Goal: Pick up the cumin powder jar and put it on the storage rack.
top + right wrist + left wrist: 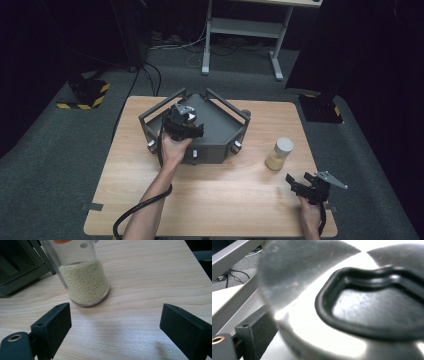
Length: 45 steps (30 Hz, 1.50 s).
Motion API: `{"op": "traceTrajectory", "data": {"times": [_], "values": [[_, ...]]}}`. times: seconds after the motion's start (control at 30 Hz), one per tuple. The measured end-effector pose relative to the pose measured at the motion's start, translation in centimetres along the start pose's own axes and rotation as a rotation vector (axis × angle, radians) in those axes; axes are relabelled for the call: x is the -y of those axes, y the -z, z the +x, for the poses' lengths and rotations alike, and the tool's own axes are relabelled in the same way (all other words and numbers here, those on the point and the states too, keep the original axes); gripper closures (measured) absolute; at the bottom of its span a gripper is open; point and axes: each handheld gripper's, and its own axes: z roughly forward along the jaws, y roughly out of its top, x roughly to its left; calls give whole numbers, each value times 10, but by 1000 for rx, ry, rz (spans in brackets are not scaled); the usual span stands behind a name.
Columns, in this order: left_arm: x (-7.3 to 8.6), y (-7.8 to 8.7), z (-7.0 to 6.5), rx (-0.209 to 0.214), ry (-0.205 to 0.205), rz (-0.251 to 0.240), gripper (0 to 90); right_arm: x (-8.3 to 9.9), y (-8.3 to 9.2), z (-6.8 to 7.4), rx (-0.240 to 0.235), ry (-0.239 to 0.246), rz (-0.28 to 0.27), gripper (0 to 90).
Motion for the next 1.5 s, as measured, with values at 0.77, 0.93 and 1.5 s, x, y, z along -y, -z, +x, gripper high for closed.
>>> {"op": "traceTrajectory", "data": {"times": [0.77,0.93,1.5], "values": [[29,63,7,19,32,-72,3,0,0,-1,-10,10,-1,93],[47,76,4,12,13,-85,3,0,-1,1,-8,23,0,93],[124,92,-2,94,-37,-81,3,-1,-1,2,0,25,3,93]]}}
